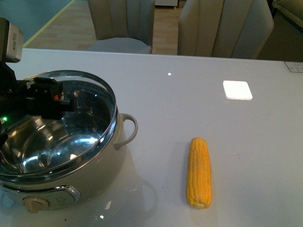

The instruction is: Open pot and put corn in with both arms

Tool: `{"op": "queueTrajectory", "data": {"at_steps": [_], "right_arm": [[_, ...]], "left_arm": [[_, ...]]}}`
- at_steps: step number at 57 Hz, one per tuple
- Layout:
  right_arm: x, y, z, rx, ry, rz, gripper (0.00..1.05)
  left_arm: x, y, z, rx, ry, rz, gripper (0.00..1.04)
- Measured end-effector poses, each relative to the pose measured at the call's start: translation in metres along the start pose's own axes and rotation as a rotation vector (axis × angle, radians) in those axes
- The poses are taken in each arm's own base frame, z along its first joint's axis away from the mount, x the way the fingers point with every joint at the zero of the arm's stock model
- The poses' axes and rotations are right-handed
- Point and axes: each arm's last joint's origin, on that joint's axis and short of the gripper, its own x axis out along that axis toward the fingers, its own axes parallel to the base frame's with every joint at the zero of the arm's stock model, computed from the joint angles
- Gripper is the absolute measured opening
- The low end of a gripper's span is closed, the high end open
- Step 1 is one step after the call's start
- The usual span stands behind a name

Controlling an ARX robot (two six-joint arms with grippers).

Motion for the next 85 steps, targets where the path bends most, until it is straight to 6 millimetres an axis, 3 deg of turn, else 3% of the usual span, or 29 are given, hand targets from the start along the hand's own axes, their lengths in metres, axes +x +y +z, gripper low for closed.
{"op": "queueTrajectory", "data": {"at_steps": [16, 24, 32, 41, 50, 60, 75, 85], "right_arm": [[0.000, 0.000, 0.000, 0.000, 0.000, 0.000, 0.96], [0.000, 0.000, 0.000, 0.000, 0.000, 0.000, 0.96], [0.000, 0.000, 0.000, 0.000, 0.000, 0.000, 0.96], [0.000, 0.000, 0.000, 0.000, 0.000, 0.000, 0.96], [0.000, 0.000, 0.000, 0.000, 0.000, 0.000, 0.96], [0.000, 0.000, 0.000, 0.000, 0.000, 0.000, 0.96], [0.000, 0.000, 0.000, 0.000, 0.000, 0.000, 0.96], [0.000, 0.000, 0.000, 0.000, 0.000, 0.000, 0.96]], "left_arm": [[-0.004, 0.004, 0.023, -0.007, -0.027, -0.011, 0.43], [-0.007, 0.020, 0.040, -0.016, -0.075, 0.012, 0.43], [-0.010, 0.053, 0.046, -0.023, -0.100, 0.065, 0.43], [-0.018, 0.106, 0.044, -0.048, -0.122, 0.162, 0.43], [-0.029, 0.161, 0.034, -0.067, -0.118, 0.269, 0.43], [-0.038, 0.209, 0.018, -0.090, -0.115, 0.361, 0.43], [-0.044, 0.255, -0.014, -0.130, -0.102, 0.415, 0.43], [-0.033, 0.286, -0.046, -0.102, -0.085, 0.422, 0.43]]}}
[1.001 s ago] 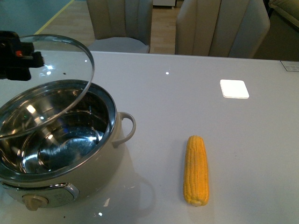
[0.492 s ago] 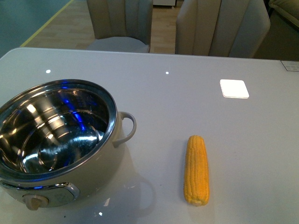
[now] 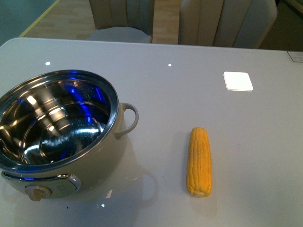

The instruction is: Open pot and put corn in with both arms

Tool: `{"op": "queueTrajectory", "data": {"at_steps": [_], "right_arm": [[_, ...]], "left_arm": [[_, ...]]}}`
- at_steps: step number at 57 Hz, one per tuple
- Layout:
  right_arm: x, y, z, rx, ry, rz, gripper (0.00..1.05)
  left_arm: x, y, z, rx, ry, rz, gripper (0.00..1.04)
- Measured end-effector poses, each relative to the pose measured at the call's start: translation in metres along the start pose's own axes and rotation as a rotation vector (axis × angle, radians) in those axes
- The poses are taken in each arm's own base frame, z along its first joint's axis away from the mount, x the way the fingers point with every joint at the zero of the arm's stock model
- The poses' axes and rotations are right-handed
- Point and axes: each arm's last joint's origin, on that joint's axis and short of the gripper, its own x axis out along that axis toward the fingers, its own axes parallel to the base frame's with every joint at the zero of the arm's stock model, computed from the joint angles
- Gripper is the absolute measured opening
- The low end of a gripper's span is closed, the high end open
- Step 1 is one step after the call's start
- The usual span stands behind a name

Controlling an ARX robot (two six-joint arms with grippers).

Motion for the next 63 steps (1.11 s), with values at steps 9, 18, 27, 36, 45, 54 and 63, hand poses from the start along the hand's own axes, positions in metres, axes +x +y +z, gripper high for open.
{"op": "queueTrajectory", "data": {"at_steps": [9, 18, 27, 36, 45, 54, 63], "right_arm": [[0.000, 0.000, 0.000, 0.000, 0.000, 0.000, 0.96], [0.000, 0.000, 0.000, 0.000, 0.000, 0.000, 0.96], [0.000, 0.000, 0.000, 0.000, 0.000, 0.000, 0.96], [0.000, 0.000, 0.000, 0.000, 0.000, 0.000, 0.96], [0.000, 0.000, 0.000, 0.000, 0.000, 0.000, 0.96], [0.000, 0.000, 0.000, 0.000, 0.000, 0.000, 0.96], [0.000, 0.000, 0.000, 0.000, 0.000, 0.000, 0.96]], "left_arm": [[0.012, 0.001, -0.036, -0.008, 0.035, -0.030, 0.43], [0.017, -0.004, -0.060, -0.017, 0.055, -0.062, 0.43], [0.022, -0.013, -0.078, 0.005, 0.062, -0.105, 0.43], [0.028, -0.024, -0.091, 0.025, 0.070, -0.148, 0.43], [0.033, -0.034, -0.101, 0.034, 0.072, -0.187, 0.43], [0.034, -0.038, -0.108, 0.029, 0.086, -0.200, 0.43], [0.035, -0.038, -0.118, 0.023, 0.102, -0.201, 0.43]]}}
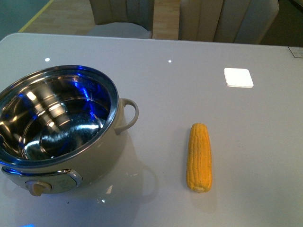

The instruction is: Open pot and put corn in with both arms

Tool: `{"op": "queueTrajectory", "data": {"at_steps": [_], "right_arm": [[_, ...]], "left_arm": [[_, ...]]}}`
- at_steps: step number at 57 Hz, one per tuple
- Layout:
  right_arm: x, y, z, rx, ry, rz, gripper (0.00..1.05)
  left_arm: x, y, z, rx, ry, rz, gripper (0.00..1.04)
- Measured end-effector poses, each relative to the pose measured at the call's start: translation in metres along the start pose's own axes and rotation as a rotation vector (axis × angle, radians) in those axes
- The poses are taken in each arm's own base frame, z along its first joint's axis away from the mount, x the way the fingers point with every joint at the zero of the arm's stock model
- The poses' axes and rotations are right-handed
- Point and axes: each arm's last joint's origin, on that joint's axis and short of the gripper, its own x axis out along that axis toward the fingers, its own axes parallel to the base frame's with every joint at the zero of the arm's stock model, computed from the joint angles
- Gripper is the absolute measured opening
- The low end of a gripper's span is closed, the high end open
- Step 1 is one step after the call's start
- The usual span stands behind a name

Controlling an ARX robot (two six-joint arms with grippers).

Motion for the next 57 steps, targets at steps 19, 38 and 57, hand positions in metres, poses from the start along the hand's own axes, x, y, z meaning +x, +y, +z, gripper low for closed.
{"op": "queueTrajectory", "data": {"at_steps": [19, 38, 57], "right_arm": [[0.0000, 0.0000, 0.0000, 0.000, 0.000, 0.000, 0.96], [0.0000, 0.0000, 0.0000, 0.000, 0.000, 0.000, 0.96], [0.0000, 0.0000, 0.0000, 0.000, 0.000, 0.000, 0.96]], "left_arm": [[0.0047, 0.0015, -0.0053, 0.012, -0.003, 0.000, 0.43], [0.0073, 0.0029, -0.0053, 0.015, -0.011, 0.004, 0.76], [0.0047, 0.0028, 0.0012, 0.005, -0.013, 0.028, 0.98]]}}
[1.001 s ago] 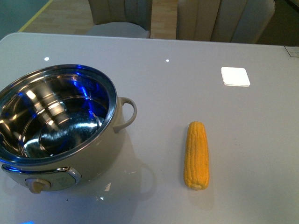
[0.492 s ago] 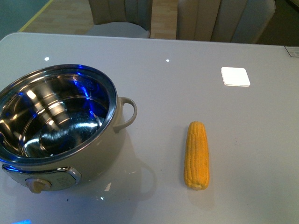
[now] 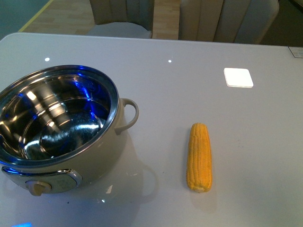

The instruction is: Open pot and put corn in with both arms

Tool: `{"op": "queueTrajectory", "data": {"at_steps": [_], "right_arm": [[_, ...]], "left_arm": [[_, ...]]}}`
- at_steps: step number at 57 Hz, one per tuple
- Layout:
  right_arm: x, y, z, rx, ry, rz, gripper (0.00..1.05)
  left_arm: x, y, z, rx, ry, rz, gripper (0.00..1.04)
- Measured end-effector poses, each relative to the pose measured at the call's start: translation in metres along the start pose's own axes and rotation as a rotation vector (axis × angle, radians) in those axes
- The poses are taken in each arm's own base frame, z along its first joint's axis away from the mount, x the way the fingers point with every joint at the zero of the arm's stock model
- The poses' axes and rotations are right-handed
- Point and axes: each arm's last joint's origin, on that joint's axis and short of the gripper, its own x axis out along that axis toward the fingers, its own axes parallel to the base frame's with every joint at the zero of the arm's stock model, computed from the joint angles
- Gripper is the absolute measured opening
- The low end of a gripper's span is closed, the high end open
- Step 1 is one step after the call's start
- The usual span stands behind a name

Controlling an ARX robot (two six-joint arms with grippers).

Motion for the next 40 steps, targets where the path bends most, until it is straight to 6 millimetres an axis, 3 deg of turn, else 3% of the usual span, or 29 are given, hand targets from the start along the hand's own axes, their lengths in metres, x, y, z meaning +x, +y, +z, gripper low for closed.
{"op": "queueTrajectory", "data": {"at_steps": [6, 17, 32, 40], "right_arm": [[0.000, 0.000, 0.000, 0.000, 0.000, 0.000, 0.96], [0.000, 0.000, 0.000, 0.000, 0.000, 0.000, 0.96], [0.000, 0.000, 0.000, 0.000, 0.000, 0.000, 0.96], [0.000, 0.000, 0.000, 0.000, 0.000, 0.000, 0.96]], "left_arm": [[-0.006, 0.008, 0.055, 0.021, -0.099, 0.039, 0.98], [-0.026, 0.006, 0.118, -0.002, -0.175, 0.056, 0.98], [-0.083, -0.029, 0.176, -0.154, -0.173, -0.101, 0.98], [-0.118, -0.047, 0.196, -0.192, -0.198, -0.164, 0.98]]}}
